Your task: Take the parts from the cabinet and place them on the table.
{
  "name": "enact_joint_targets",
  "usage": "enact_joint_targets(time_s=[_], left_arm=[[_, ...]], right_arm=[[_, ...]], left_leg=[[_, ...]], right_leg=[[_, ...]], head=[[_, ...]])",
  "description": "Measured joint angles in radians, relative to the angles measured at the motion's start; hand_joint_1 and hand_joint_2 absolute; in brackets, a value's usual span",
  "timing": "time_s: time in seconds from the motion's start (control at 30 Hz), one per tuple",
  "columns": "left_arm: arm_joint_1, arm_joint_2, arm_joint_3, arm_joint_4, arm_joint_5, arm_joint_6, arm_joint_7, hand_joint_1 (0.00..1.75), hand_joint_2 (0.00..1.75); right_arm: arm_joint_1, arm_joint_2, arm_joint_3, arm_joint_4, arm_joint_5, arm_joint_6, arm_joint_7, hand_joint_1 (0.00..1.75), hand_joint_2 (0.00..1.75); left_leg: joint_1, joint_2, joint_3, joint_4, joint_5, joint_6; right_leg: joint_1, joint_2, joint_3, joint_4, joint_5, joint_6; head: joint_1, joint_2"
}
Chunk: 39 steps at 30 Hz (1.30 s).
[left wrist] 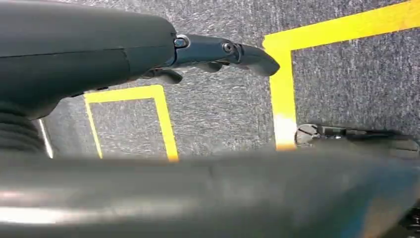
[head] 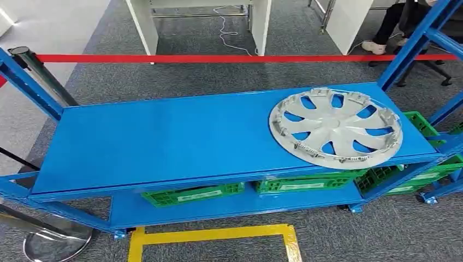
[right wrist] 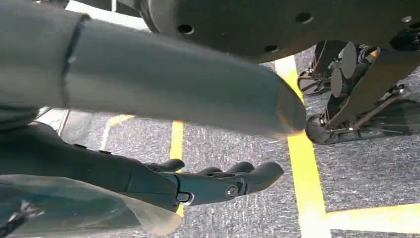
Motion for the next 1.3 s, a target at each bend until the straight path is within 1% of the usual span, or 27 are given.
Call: enact_joint_targets(time_s=[0.27, 0.37, 0.53, 0.57, 0.63, 0.67, 0.97, 1.0, 1.27, 1.3], left_arm=[[-0.003, -0.001, 0.009, 0.000, -0.011, 0.001, 0.000, 0.00, 1.75], [-0.012, -0.004, 0.045, 0.000, -0.051, 0.005, -0.003, 0.00, 1.75], [-0.032, -0.014, 0.132, 0.000, -0.143, 0.025, -0.021, 0.00, 1.75], [-0.036, -0.018, 0.151, 0.000, -0.160, 0.030, -0.022, 0.00, 0.00], [-0.042, -0.023, 0.189, 0.000, -0.195, 0.040, -0.030, 0.00, 0.00], [-0.046, -0.027, 0.210, 0.001, -0.213, 0.045, -0.035, 0.00, 0.00], [-0.081, -0.059, 0.390, 0.012, -0.373, 0.102, -0.068, 0.00, 0.00], [-0.084, -0.064, 0.411, 0.014, -0.393, 0.111, -0.073, 0.00, 1.75], [-0.116, -0.095, 0.574, 0.034, -0.529, 0.184, -0.104, 0.00, 1.75], [-0.121, -0.099, 0.596, 0.037, -0.546, 0.196, -0.109, 0.00, 1.75]], right_arm=[[-0.002, 0.000, -0.010, 0.002, 0.012, -0.003, 0.000, 0.00, 1.75], [-0.013, 0.000, -0.045, 0.008, 0.049, -0.014, 0.000, 0.00, 1.75], [-0.029, 0.007, -0.126, 0.019, 0.138, -0.041, 0.003, 0.00, 1.75], [-0.033, 0.008, -0.143, 0.022, 0.154, -0.047, 0.003, 0.00, 1.75], [-0.040, 0.015, -0.181, 0.028, 0.187, -0.059, 0.003, 0.00, 1.75], [-0.045, 0.018, -0.201, 0.032, 0.204, -0.064, 0.003, 0.00, 0.00], [-0.079, 0.046, -0.378, 0.058, 0.346, -0.121, 0.002, 0.00, 0.00], [-0.082, 0.050, -0.399, 0.061, 0.362, -0.128, 0.001, 0.00, 0.00], [-0.113, 0.081, -0.564, 0.082, 0.476, -0.186, -0.019, 0.00, 0.00], [-0.118, 0.083, -0.589, 0.084, 0.487, -0.195, -0.024, 0.00, 1.75]], left_leg=[[0.000, 0.000, 0.000, 0.000, 0.000, 0.000], [0.000, 0.000, 0.000, 0.000, 0.000, 0.000], [0.000, 0.000, 0.000, 0.000, 0.000, 0.000], [0.000, 0.000, 0.000, 0.000, 0.000, 0.000], [0.000, 0.000, 0.000, 0.000, 0.000, 0.000], [0.000, 0.000, 0.000, 0.000, 0.000, 0.000], [0.000, 0.000, 0.000, 0.000, 0.000, 0.000], [0.000, 0.000, 0.000, 0.000, 0.000, 0.000], [0.000, 0.000, 0.000, 0.000, 0.000, 0.000], [0.000, 0.000, 0.000, 0.000, 0.000, 0.000]], right_leg=[[0.000, 0.000, 0.000, 0.000, 0.000, 0.000], [0.000, 0.000, 0.000, 0.000, 0.000, 0.000], [0.000, 0.000, 0.001, 0.000, 0.000, 0.000], [0.000, 0.000, 0.001, 0.000, 0.000, 0.000], [0.000, 0.000, 0.000, 0.000, 0.000, 0.000], [0.000, 0.000, 0.000, 0.000, 0.000, 0.000], [0.000, 0.000, 0.000, 0.000, 0.000, 0.000], [0.000, 0.000, 0.000, 0.000, 0.000, 0.000], [0.000, 0.000, 0.001, 0.000, 0.000, 0.000], [0.000, 0.000, 0.001, 0.000, 0.000, 0.000]], head=[[0.000, 0.000], [0.000, 0.000], [0.000, 0.000], [0.000, 0.000], [0.000, 0.000], [0.000, 0.000], [0.000, 0.000], [0.000, 0.000], [0.000, 0.000], [0.000, 0.000]])
